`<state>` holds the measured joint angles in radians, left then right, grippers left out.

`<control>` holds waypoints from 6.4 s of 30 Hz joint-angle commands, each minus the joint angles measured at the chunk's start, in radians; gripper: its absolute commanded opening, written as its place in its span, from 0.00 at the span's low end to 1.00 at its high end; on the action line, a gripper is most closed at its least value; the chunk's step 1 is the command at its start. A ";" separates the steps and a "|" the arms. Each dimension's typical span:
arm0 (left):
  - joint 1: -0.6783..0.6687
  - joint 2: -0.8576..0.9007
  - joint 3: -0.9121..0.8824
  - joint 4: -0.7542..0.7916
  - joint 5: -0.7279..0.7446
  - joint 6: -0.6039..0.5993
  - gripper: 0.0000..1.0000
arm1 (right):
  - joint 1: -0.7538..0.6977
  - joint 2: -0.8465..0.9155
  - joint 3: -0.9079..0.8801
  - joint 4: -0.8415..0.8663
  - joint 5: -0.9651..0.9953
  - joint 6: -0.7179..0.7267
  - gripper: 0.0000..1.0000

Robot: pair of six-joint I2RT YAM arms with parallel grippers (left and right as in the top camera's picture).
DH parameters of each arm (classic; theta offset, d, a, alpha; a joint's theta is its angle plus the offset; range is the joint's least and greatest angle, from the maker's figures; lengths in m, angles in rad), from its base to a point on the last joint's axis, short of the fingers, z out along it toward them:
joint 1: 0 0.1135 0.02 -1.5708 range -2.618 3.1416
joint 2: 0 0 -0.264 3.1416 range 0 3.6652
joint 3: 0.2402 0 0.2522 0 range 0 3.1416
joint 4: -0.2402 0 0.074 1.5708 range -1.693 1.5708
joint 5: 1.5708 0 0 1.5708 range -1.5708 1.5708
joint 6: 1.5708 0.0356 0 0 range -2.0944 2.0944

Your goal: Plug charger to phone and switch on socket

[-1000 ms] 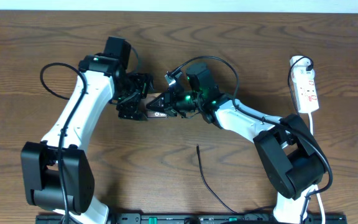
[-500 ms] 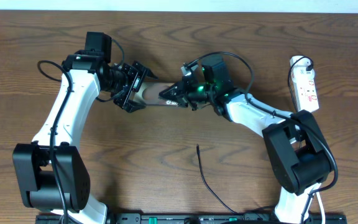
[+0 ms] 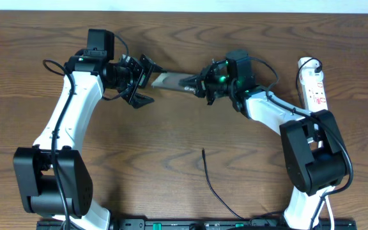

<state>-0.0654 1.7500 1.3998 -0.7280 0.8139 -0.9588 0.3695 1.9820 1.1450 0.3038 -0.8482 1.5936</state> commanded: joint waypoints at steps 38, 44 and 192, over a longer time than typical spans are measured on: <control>0.005 -0.022 0.020 0.309 -0.266 -0.369 0.91 | 0.126 -0.005 0.014 0.461 0.188 0.456 0.02; 0.005 -0.022 0.020 0.312 -0.266 -0.409 0.91 | 0.141 -0.005 0.014 0.468 0.211 0.455 0.01; 0.045 -0.022 -0.277 0.947 -0.106 -0.471 0.07 | 0.171 -0.005 0.014 0.507 0.184 0.455 0.73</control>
<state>-0.0235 1.7500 1.1290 0.2100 0.7002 -1.4368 0.5247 1.9884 1.1446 0.8062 -0.6418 2.0575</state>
